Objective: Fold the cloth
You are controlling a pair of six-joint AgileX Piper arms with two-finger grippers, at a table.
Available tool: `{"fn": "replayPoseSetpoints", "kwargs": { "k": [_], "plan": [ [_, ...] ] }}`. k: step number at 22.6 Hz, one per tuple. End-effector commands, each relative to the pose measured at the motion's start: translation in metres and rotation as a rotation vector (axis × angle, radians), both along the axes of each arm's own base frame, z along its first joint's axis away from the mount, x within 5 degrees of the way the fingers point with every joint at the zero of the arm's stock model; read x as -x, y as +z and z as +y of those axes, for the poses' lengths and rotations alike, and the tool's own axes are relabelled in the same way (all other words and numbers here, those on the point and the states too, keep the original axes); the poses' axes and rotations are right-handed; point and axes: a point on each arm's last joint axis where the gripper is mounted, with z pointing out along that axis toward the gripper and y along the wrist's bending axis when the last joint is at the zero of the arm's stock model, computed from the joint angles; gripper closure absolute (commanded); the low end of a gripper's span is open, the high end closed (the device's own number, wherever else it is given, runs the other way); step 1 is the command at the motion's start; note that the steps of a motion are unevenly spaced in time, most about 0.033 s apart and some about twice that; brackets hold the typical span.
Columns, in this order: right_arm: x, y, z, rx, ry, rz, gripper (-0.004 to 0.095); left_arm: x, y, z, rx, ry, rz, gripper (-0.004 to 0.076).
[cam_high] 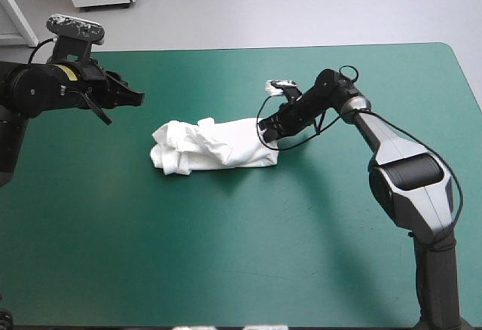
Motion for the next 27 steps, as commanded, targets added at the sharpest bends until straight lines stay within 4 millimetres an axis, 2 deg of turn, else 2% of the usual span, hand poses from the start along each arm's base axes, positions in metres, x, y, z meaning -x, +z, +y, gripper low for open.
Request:
{"fn": "replayPoseSetpoints", "kwargs": {
  "k": [1, 5, 6, 9, 10, 15, 16, 18, 27],
  "plan": [
    [-0.002, 0.058, -0.052, 0.122, -0.07, -0.141, 0.0919, 0.012, 0.019, 0.001, 0.051, -0.001, -0.095, 0.0472],
    [-0.002, 0.073, -0.093, 0.18, -0.146, -0.161, 0.0919, 0.012, 0.019, 0.001, 0.056, -0.003, -0.093, 0.0472],
    [0.001, 0.078, -0.115, 0.19, -0.191, -0.16, 0.0919, 0.012, 0.019, 0.001, 0.057, -0.004, -0.091, 0.0472],
    [0.006, 0.078, -0.146, 0.242, -0.243, -0.152, 0.0919, 0.012, 0.019, 0.001, 0.058, -0.004, -0.091, 0.0472],
    [0.011, 0.078, -0.167, 0.265, -0.282, -0.137, 0.0919, 0.012, 0.019, 0.001, 0.059, -0.005, -0.091, 0.0472],
    [0.035, 0.071, -0.229, 0.357, -0.389, -0.061, 0.0919, 0.012, 0.019, -0.001, 0.072, -0.012, -0.088, 0.0472],
    [0.045, 0.069, -0.246, 0.383, -0.419, -0.034, 0.0919, 0.013, 0.019, -0.001, 0.08, -0.016, -0.086, 0.0472],
    [0.062, 0.066, -0.267, 0.406, -0.465, 0.004, 0.092, 0.013, 0.019, -0.002, 0.085, -0.021, -0.085, 0.0472],
    [0.106, 0.071, -0.317, 0.419, -0.636, 0.015, 0.0919, 0.013, 0.019, -0.003, 0.098, -0.027, -0.088, 0.0472]
  ]
}}
